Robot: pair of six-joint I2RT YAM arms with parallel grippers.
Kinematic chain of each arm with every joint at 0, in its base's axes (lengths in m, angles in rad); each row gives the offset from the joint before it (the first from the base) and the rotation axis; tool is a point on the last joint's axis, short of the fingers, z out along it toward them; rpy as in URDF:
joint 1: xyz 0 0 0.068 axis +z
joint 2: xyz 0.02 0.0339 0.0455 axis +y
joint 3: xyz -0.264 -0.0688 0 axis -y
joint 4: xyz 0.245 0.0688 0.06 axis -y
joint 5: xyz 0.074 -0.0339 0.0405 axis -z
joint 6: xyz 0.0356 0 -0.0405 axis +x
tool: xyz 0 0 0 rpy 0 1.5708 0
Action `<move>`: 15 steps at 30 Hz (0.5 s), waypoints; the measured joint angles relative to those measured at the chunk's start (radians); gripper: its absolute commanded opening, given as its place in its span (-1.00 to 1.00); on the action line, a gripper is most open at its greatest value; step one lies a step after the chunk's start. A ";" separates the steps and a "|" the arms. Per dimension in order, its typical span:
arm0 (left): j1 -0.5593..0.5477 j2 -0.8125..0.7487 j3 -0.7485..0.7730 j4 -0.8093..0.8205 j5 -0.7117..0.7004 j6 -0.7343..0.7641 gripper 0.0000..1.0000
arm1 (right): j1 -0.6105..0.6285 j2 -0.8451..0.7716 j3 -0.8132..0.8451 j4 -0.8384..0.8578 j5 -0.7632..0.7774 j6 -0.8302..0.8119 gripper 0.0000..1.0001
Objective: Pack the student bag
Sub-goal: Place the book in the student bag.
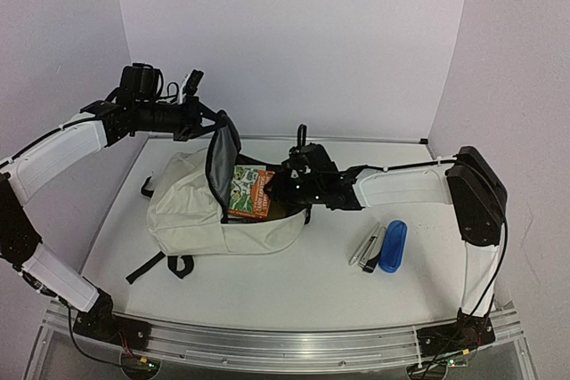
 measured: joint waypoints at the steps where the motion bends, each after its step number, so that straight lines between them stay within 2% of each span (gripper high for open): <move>1: 0.000 -0.001 0.000 -0.003 -0.001 0.002 -0.99 | 0.000 0.000 -0.002 -0.008 0.000 0.000 -0.06; 11: 0.000 -0.001 0.000 -0.004 -0.002 0.009 -0.99 | 0.000 0.023 0.028 0.013 -0.098 -0.020 -0.49; 15: 0.000 -0.001 0.000 -0.004 0.000 0.010 -1.00 | -0.001 0.063 0.066 0.055 -0.163 -0.018 -0.54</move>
